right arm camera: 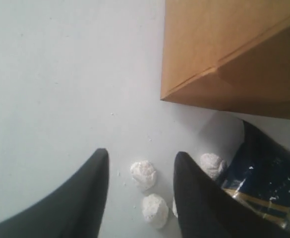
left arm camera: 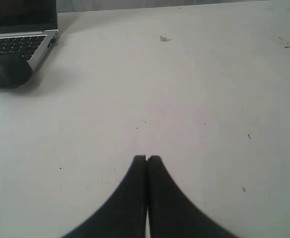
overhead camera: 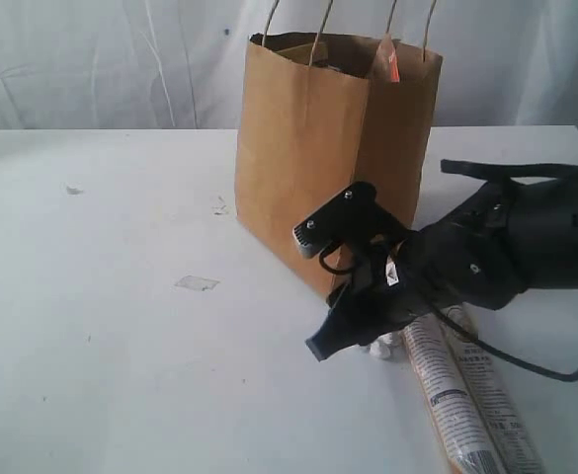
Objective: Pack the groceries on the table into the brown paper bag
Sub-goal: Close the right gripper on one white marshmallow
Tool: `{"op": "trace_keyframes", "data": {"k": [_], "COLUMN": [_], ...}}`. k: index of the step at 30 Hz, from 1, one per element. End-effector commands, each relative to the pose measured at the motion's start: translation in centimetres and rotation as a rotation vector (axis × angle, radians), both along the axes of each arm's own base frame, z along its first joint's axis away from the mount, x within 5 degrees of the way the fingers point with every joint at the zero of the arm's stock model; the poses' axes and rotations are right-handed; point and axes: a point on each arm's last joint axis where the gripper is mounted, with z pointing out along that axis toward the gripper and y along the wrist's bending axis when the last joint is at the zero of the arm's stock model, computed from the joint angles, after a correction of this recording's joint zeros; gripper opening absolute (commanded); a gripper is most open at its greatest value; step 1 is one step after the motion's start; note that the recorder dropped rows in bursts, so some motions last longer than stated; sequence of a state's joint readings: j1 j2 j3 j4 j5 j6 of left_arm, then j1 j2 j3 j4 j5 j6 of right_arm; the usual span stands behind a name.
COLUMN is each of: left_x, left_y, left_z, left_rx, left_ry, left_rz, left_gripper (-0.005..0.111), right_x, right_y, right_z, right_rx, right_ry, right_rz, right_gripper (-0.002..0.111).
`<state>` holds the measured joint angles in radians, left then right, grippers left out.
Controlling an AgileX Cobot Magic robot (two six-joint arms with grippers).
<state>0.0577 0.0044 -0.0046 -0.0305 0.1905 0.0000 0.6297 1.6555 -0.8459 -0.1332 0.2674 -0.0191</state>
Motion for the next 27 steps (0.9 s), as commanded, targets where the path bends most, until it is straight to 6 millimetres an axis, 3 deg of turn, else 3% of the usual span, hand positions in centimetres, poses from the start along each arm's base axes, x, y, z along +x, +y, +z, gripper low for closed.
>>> {"op": "trace_keyframes", "data": {"k": [1, 7, 12, 20, 27], "left_x": [0.0, 0.0, 0.0, 0.0, 0.0], "left_y": [0.0, 0.0, 0.0, 0.0, 0.0], "left_z": [-0.1, -0.1, -0.1, -0.1, -0.1], "left_rx": [-0.005, -0.005, -0.005, -0.005, -0.005], "left_ry": [-0.004, -0.004, -0.004, -0.004, -0.004], "left_rz": [0.0, 0.0, 0.0, 0.0, 0.0], "left_gripper": [0.0, 0.0, 0.0, 0.0, 0.0], "right_x": [0.4, 0.8, 1.1, 2.1, 1.9], "right_y": [0.3, 0.6, 0.5, -1.2, -1.3], "right_z": [-1.3, -3.5, -3.8, -3.9, -4.0], "right_rx": [0.002, -0.027, -0.011, 0.037, 0.048], "right_ry": [0.021, 0.047, 0.048, 0.088, 0.124], "right_rz": [-0.012, 0.005, -0.018, -0.181, -0.219], "right_gripper": [0.042, 0.042, 0.042, 0.042, 0.034]}}
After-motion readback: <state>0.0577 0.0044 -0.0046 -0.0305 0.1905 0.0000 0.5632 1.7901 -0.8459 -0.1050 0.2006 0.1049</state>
